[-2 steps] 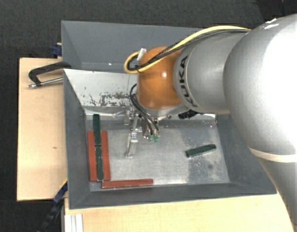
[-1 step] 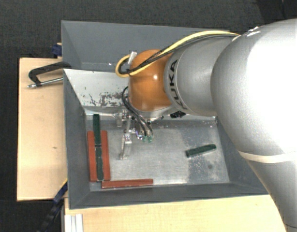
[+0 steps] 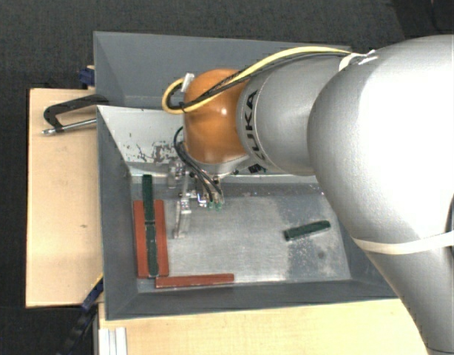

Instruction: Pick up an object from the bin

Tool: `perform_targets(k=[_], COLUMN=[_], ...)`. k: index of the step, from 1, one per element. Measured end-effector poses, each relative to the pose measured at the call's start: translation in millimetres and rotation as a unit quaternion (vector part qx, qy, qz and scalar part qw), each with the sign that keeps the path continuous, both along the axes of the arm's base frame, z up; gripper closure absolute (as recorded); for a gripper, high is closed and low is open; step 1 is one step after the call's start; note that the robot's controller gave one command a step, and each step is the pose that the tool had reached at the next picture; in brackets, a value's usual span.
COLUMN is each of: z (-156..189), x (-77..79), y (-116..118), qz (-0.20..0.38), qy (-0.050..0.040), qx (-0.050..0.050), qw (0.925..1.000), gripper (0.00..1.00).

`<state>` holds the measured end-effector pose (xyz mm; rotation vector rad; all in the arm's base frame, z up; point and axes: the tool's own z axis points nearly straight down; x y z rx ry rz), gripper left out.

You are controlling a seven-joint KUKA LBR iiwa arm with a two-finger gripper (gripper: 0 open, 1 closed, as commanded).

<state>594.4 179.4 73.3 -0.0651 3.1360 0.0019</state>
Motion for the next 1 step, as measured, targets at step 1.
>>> perform_targets(k=[1], z=[21.4], x=[4.4], y=[19.8], qz=[0.059], qy=[0.0006], qx=[0.0], qw=[0.9983], gripper=[0.0])
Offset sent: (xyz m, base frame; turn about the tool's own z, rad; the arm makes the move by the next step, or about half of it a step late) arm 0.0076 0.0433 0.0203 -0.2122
